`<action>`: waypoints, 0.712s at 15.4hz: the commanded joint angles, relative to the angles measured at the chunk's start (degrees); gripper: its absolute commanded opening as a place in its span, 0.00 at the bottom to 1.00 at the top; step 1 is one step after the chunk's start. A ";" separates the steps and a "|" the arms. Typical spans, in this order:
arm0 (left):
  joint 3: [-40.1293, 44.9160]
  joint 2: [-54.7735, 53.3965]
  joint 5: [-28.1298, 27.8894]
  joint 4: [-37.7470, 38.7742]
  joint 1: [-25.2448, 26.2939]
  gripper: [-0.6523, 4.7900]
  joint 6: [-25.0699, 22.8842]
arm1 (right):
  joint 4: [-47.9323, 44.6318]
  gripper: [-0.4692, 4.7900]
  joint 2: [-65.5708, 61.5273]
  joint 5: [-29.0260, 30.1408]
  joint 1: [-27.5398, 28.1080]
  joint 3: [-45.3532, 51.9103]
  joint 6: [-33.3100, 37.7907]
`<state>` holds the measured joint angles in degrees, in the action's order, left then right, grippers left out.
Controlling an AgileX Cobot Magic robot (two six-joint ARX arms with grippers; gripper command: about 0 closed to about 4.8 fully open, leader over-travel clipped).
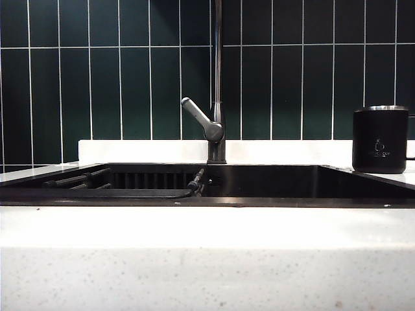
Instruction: Pick up the mug next to the sink, go to the faucet to get some water, pour the water into the sink, and finally put the mug back to its place.
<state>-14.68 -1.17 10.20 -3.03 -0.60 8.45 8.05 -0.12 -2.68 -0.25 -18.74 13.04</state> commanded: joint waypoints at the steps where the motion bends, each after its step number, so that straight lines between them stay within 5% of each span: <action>1: -5.88 -5.11 5.44 0.90 -0.11 0.11 -3.04 | 6.14 0.07 -2.62 -5.53 0.00 -9.18 -9.55; 7: -17.07 -26.45 12.76 -6.73 -0.17 0.11 -5.03 | 13.81 0.07 -15.17 -6.58 -0.02 -24.65 -15.21; 11: -17.11 -31.71 10.73 -10.10 -4.39 0.11 -9.94 | 14.21 0.09 -19.80 -5.92 -0.09 -26.67 -14.67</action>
<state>-31.59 -32.14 20.99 -12.21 -4.82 0.19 22.41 -19.33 -8.91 -0.25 -45.30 -1.96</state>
